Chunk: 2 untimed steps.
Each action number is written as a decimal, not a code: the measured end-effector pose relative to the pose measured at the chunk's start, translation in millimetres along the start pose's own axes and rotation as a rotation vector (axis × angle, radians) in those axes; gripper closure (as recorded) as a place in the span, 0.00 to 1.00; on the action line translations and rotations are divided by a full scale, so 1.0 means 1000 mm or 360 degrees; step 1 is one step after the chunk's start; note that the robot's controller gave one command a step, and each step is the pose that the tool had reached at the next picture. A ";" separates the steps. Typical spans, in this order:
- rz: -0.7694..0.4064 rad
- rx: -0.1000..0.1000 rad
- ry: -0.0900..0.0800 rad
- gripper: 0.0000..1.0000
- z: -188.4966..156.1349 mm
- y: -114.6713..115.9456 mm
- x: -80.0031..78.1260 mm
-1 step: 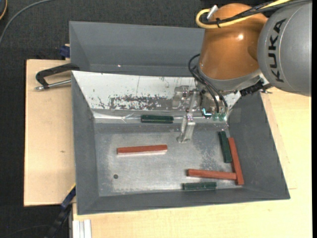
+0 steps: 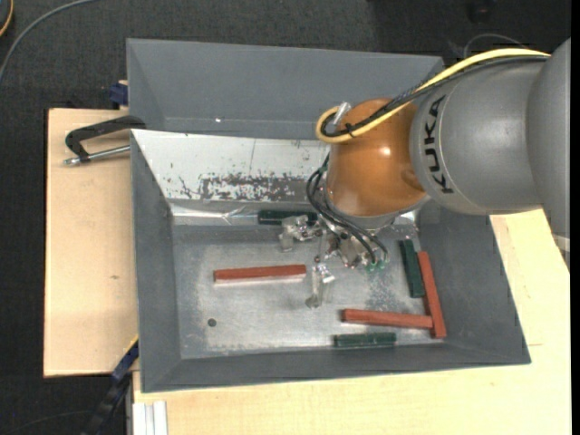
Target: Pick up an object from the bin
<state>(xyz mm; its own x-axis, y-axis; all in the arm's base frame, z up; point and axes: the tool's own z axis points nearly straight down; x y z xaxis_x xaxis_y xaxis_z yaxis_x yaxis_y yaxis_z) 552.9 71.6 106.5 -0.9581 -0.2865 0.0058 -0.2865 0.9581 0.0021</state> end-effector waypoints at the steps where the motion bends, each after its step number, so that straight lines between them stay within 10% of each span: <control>1: -0.0128 0.0002 -0.0018 0.00 0.037 0.010 -0.032; 2: -0.0124 0.0002 -0.0019 1.00 0.035 0.009 -0.032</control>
Offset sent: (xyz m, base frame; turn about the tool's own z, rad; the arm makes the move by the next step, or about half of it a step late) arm 0.0269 0.0173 -0.0365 -0.0801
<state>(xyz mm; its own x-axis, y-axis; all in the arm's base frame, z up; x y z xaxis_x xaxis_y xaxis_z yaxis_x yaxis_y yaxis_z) 581.1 89.9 71.1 -0.9328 -0.3603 -0.0061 -0.3603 0.9328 0.0008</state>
